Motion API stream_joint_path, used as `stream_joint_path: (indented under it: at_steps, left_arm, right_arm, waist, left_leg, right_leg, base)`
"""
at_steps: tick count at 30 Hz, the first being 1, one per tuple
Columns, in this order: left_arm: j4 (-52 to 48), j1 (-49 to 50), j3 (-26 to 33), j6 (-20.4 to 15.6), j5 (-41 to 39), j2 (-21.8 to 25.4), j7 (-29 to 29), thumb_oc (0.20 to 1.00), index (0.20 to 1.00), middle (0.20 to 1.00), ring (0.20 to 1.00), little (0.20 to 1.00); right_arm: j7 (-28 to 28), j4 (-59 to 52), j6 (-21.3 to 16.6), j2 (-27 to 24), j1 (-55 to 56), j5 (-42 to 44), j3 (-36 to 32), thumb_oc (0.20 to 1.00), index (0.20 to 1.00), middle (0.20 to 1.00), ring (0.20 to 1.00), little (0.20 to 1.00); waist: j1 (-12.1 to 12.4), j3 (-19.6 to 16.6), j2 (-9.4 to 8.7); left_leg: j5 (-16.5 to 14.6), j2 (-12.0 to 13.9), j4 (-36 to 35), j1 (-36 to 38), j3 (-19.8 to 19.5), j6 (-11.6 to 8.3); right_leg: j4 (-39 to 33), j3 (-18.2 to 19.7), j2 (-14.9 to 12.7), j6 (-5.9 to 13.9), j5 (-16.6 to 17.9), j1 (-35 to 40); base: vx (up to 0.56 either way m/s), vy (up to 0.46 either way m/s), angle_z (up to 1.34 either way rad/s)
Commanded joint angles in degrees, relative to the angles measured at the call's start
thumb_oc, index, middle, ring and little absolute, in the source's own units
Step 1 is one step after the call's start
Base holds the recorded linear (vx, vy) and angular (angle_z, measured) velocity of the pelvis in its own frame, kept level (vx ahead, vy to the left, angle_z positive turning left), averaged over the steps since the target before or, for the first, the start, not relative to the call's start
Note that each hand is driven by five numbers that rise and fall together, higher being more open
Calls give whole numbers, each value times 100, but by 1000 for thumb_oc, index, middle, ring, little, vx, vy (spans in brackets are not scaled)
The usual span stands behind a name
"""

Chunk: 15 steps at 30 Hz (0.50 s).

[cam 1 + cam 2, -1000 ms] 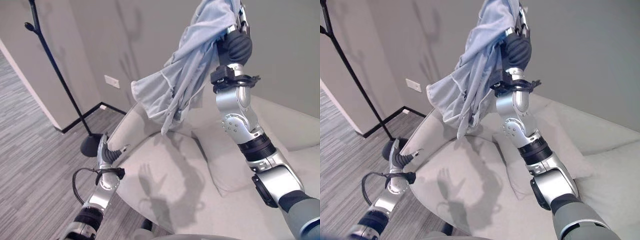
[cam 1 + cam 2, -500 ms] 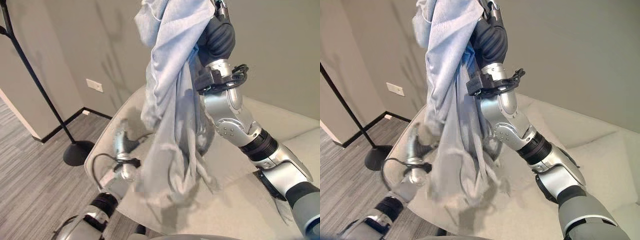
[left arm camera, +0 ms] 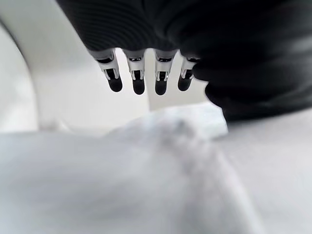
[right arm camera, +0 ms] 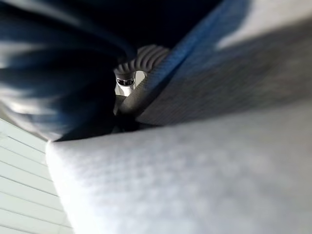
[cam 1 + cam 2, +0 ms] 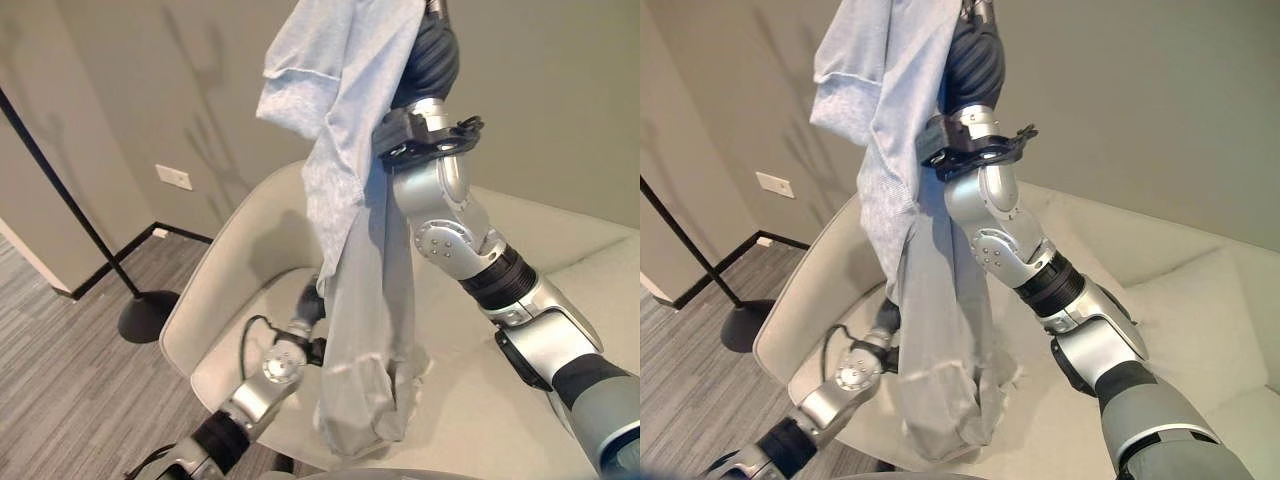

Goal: Hang the clothes on the sofa on the clothes rack.

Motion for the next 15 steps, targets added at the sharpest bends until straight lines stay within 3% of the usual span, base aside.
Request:
stream_joint_path:
  at_steps: [1,15]
  left_arm:
    - [313,-185,30,-165,235,-168,-79,1000,1000,1000,1000,1000]
    - [546,4,102,-205,589,305,-466,1000,1000,1000,1000,1000]
  right_arm:
    - [-9,-2,-231,-264,-393,-290,-491,200,200,200,200,200]
    - [-10,989,-244,-818,-1630,-193,-464,200,200,200,200,200]
  waist:
    - [143,-203,-51]
    - [170,-241,-62]
  left_leg:
    - [-416,187,-1,-13,-557,-96]
    - [-451,171,-1,-13,-572,-92]
  right_leg:
    - [20,-202,-146,60,200,-177]
    - [18,-258,-168,97,198,-165]
  base:
    - [23,4,5]
    - [7,2,1]
